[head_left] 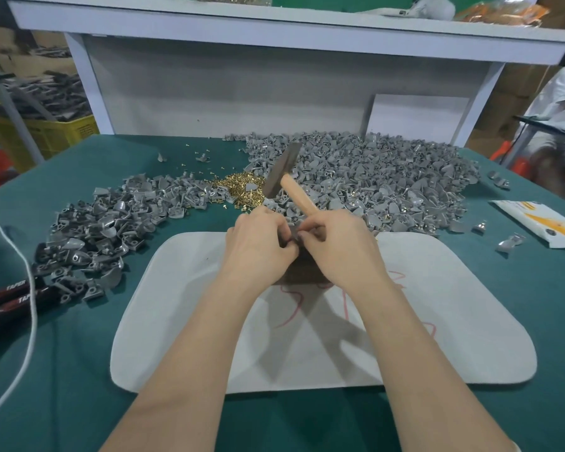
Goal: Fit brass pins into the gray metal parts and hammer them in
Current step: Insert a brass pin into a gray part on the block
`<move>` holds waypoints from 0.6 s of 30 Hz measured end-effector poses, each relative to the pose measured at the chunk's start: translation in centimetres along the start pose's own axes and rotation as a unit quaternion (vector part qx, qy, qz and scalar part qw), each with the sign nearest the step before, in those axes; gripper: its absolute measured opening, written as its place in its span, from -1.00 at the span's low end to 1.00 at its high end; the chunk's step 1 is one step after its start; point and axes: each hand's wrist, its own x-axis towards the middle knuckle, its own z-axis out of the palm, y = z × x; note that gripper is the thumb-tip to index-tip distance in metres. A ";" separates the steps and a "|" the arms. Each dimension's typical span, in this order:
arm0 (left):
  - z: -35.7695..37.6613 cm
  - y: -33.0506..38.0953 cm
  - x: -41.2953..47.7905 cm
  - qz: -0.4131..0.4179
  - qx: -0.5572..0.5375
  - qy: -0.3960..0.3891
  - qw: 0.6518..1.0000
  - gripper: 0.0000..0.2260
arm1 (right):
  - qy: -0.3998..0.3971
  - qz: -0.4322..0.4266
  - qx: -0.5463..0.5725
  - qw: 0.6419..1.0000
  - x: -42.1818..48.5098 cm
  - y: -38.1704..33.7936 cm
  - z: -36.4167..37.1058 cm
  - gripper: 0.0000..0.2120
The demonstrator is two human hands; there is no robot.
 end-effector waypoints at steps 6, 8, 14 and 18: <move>0.0 0.1 0.0 -0.002 0.006 -0.003 1.000 -0.89 | 0.006 -0.013 -0.058 0.998 -0.1 -0.4 0.0 -0.90; 0.1 0.1 0.0 -0.003 0.004 -0.004 1.000 -0.89 | 0.005 -0.016 -0.060 0.998 -0.1 -0.4 0.0 -0.90; -0.1 0.2 0.1 0.008 0.001 -0.011 1.000 -0.91 | -0.005 -0.016 -0.077 0.997 0.0 -0.5 -0.1 -0.90; -0.1 0.3 0.0 0.019 0.003 -0.015 1.000 -0.90 | -0.016 -0.028 -0.110 0.993 0.0 -0.8 -0.2 -0.88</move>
